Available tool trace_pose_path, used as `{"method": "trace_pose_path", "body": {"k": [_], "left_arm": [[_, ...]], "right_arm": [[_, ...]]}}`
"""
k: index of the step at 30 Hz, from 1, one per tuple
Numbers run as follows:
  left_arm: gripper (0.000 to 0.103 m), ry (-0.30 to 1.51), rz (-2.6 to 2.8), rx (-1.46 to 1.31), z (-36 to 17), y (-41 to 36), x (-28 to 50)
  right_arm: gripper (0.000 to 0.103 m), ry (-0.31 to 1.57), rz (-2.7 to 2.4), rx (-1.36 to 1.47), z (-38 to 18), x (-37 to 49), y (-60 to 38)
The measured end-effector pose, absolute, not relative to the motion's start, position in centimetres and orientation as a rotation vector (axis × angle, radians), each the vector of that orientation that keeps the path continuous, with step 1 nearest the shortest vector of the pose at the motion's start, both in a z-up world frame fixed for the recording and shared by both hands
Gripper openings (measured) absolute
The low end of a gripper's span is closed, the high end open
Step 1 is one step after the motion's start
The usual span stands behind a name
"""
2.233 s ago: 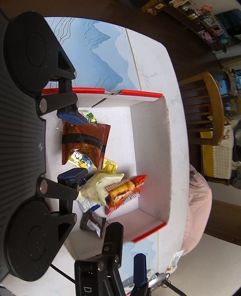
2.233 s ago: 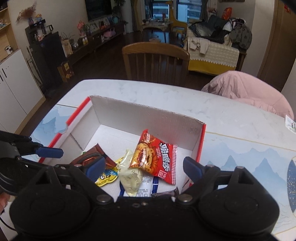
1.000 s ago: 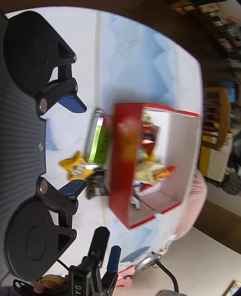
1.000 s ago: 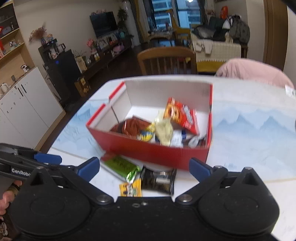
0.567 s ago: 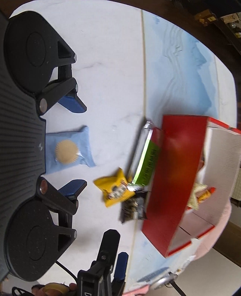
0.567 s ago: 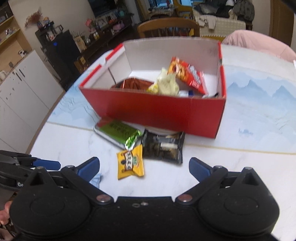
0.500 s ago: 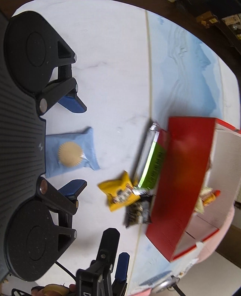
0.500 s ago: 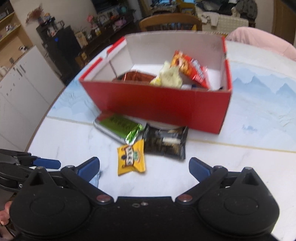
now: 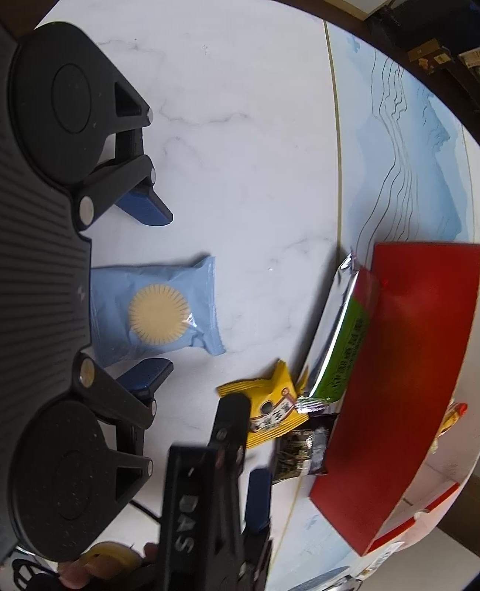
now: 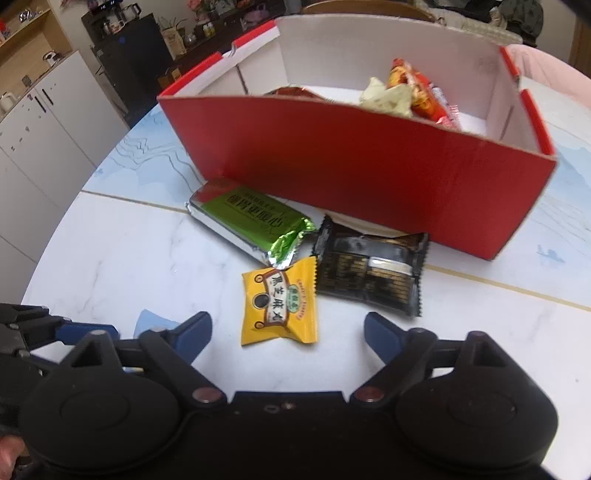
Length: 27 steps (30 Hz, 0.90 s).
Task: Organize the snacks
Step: 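Grasp the blue biscuit pack with the left tool while the right tool grasps the yellow pack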
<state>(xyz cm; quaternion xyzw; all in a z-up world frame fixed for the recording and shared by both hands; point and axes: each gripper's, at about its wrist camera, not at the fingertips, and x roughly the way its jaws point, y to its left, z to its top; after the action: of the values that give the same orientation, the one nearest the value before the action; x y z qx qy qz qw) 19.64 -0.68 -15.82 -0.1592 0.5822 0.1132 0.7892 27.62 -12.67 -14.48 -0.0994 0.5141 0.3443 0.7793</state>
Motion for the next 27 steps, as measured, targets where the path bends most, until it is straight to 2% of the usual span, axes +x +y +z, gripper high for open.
{"method": "trace_pose_path", "body": {"k": [2,7,9,13,16,19,27], "left_arm": [[0.078,1.252,0.245,-0.335,-15.9,-0.9,19.8],[0.073,1.258,0.252,-0.293,-16.0,-1.4,19.9],[0.067,1.254,0.241,-0.284,-15.9,-1.7,19.9],[0.053,1.252,0.22,-0.261,-15.6,-2.2,20.0],[0.048,1.25,0.214,-0.252,-15.5,-2.4,20.0],[0.046,1.247,0.215,-0.269,-15.4,-2.1,19.9],[0.044,1.242,0.196,-0.313,-15.2,-1.5,19.8]], "right_arm": [[0.078,1.126,0.753,-0.22,-14.8,27.8,-12.4],[0.073,1.118,0.749,-0.246,-15.2,27.8,-11.7],[0.071,1.108,0.746,-0.258,-15.3,27.7,-11.5],[0.06,1.089,0.751,-0.288,-15.3,27.3,-11.1],[0.053,1.078,0.752,-0.3,-15.3,27.1,-11.0],[0.046,1.069,0.743,-0.299,-15.2,27.0,-11.2],[0.037,1.073,0.729,-0.235,-14.8,27.0,-12.2]]}}
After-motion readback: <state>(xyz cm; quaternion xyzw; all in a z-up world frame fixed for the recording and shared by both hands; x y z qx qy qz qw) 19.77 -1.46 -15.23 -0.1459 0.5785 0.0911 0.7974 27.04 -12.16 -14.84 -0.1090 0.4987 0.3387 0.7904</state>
